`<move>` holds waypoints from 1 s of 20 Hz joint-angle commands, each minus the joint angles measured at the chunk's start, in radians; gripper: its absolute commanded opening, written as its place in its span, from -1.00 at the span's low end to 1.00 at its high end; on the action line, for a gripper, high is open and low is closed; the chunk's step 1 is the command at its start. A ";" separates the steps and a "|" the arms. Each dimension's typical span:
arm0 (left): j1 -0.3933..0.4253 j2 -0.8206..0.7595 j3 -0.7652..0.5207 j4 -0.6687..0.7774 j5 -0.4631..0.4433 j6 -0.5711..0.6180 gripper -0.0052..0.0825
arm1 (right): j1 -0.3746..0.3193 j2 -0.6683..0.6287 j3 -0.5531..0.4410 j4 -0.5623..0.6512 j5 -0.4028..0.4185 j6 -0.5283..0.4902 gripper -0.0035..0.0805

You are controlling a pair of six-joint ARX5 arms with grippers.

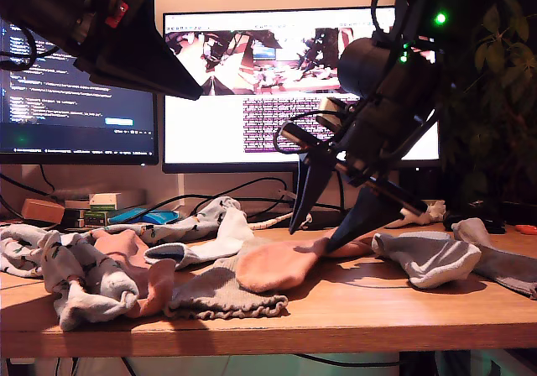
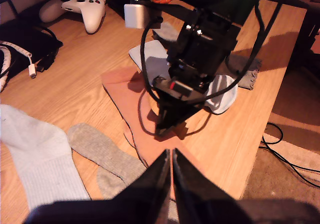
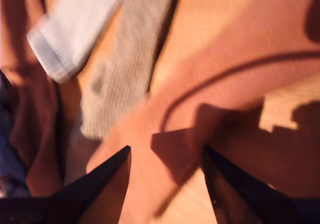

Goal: Pair up the socks based on colour and pattern, by placing them on top of one another

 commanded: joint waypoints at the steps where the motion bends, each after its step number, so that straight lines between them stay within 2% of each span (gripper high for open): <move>1: 0.004 -0.005 -0.002 0.004 0.001 0.005 -0.94 | 0.003 0.009 0.029 -0.027 0.002 -0.017 0.05; 6: 0.004 -0.005 -0.002 0.006 0.000 0.005 -0.94 | 0.004 0.031 0.033 -0.024 0.053 -0.030 0.03; 11: 0.004 -0.005 -0.002 0.013 0.000 0.005 -0.94 | 0.005 0.064 0.033 0.037 0.045 -0.018 -0.11; 14: 0.004 -0.005 -0.002 0.012 0.001 0.005 -0.94 | 0.014 0.075 0.033 0.031 0.039 -0.006 -0.13; 15: 0.004 -0.005 -0.002 0.012 0.000 0.005 -0.94 | 0.018 0.076 0.033 0.033 0.039 -0.006 -0.24; 18: 0.004 -0.005 -0.002 0.012 0.001 0.005 -0.94 | 0.039 0.076 0.034 0.044 0.039 -0.024 -0.91; 20: 0.004 -0.005 -0.002 0.012 0.001 0.005 -0.94 | 0.047 0.076 0.034 0.010 0.042 -0.086 -0.95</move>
